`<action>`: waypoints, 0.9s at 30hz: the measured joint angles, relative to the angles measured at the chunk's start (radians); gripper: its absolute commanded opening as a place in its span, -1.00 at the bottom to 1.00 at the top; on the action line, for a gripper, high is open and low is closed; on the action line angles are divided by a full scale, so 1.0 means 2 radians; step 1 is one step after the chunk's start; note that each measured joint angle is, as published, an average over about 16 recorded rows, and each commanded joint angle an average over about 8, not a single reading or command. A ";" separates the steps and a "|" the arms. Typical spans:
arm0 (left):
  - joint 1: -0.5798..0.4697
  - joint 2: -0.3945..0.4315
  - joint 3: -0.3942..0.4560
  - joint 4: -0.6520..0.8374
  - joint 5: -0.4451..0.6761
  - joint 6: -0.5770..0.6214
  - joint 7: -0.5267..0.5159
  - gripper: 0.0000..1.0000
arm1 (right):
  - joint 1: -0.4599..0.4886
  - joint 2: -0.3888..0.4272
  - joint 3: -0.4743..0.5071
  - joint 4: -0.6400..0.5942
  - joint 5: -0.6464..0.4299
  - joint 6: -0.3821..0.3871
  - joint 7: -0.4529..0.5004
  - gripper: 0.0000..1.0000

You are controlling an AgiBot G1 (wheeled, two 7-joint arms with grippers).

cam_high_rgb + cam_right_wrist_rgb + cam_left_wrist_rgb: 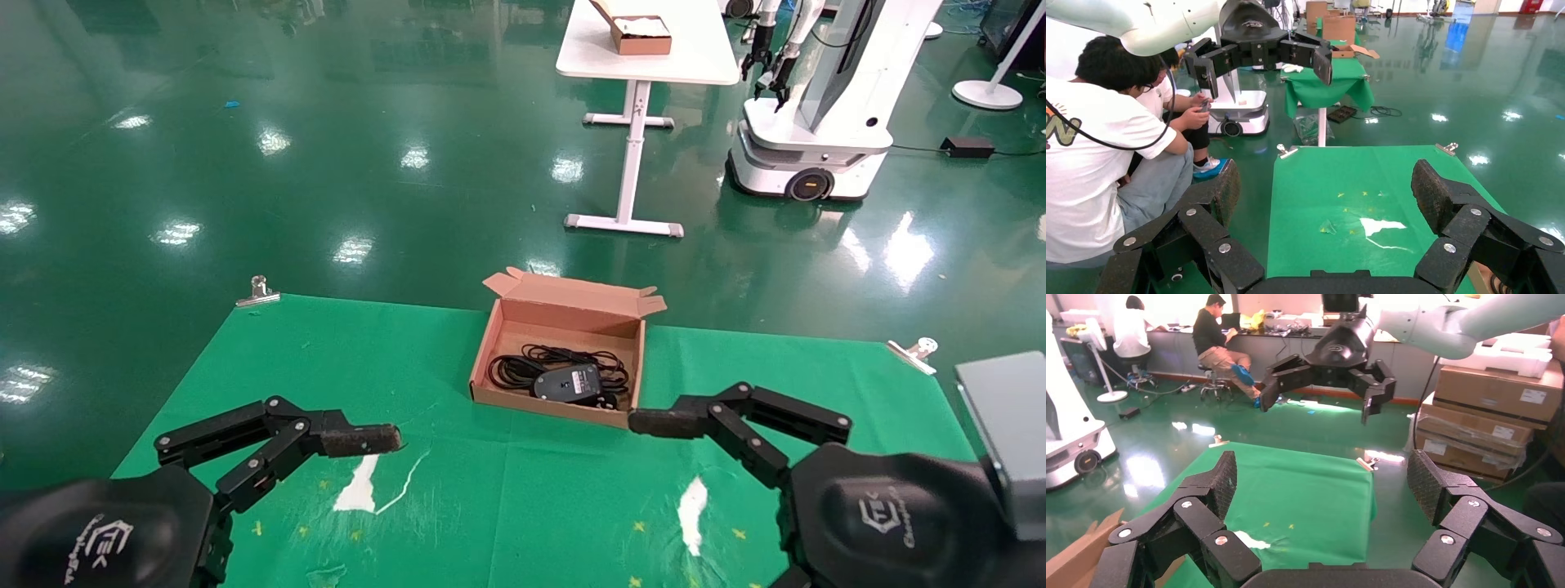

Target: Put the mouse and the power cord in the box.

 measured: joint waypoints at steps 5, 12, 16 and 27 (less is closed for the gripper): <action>0.003 -0.004 -0.005 -0.005 -0.008 0.007 0.003 1.00 | 0.000 0.000 0.000 0.000 0.000 0.000 0.000 1.00; 0.001 -0.001 -0.001 -0.001 -0.001 0.001 0.001 1.00 | 0.000 0.000 0.000 0.000 0.000 0.000 0.000 1.00; -0.001 0.001 0.002 0.002 0.003 -0.002 0.000 1.00 | 0.000 0.000 -0.001 0.000 -0.001 0.001 0.000 1.00; -0.003 0.003 0.004 0.005 0.007 -0.006 -0.001 1.00 | 0.001 -0.001 -0.001 -0.001 -0.001 0.001 0.000 1.00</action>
